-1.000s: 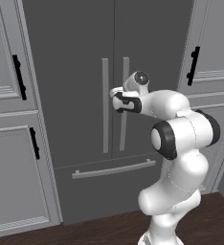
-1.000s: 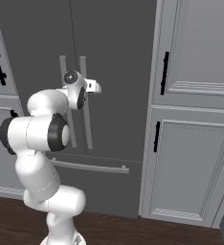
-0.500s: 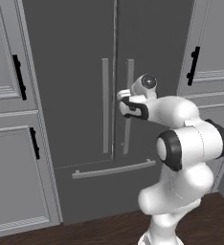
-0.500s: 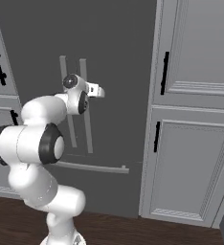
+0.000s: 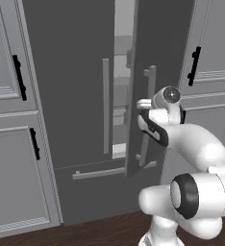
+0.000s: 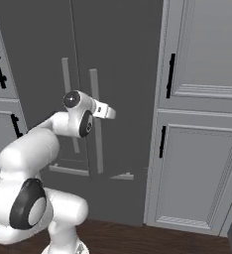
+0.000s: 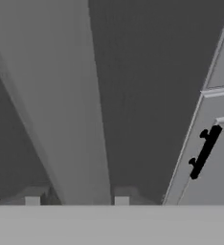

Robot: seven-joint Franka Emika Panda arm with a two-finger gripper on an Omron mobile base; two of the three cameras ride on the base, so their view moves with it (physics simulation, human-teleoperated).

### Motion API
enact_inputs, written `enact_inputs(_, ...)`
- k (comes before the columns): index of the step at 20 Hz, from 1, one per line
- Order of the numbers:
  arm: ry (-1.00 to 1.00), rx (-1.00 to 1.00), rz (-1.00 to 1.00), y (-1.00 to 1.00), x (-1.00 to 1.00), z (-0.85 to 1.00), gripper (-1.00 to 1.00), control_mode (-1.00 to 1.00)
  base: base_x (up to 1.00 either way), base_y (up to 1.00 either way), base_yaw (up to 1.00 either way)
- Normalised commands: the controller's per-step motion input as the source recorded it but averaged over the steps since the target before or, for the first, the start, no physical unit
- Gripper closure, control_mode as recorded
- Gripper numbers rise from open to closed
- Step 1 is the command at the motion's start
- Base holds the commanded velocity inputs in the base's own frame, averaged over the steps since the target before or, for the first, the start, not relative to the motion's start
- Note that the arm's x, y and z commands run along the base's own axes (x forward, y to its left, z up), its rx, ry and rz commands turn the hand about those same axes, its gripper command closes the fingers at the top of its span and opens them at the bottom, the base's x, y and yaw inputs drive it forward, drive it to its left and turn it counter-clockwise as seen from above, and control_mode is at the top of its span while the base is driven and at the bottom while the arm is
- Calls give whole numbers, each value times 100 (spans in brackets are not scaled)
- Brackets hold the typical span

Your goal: Grab a lemon wedge from the fridge and one ice cube from the ice bowl, and put them in the glass of lemonade.

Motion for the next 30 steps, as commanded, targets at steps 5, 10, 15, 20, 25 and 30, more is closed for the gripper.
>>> enact_inputs(5, 0, 10, -27, -96, -87, 12, -100, -100, 0, 0, 0)
enact_inputs(10, -1, 5, -16, -65, -82, 57, -100, -100, 0, 0, 0)
enact_inputs(15, -5, 1, 2, -3, -87, 100, -100, -100, 0, 0, 0)
enact_inputs(20, 10, -7, 7, 28, -65, 97, -100, -100, 0, 0, 0)
enact_inputs(25, 42, -38, 0, 99, 23, 45, -100, -100, 0, 0, 0)
enact_inputs(30, 23, -40, -9, 83, 62, -27, -100, -100, 0, 0, 0)
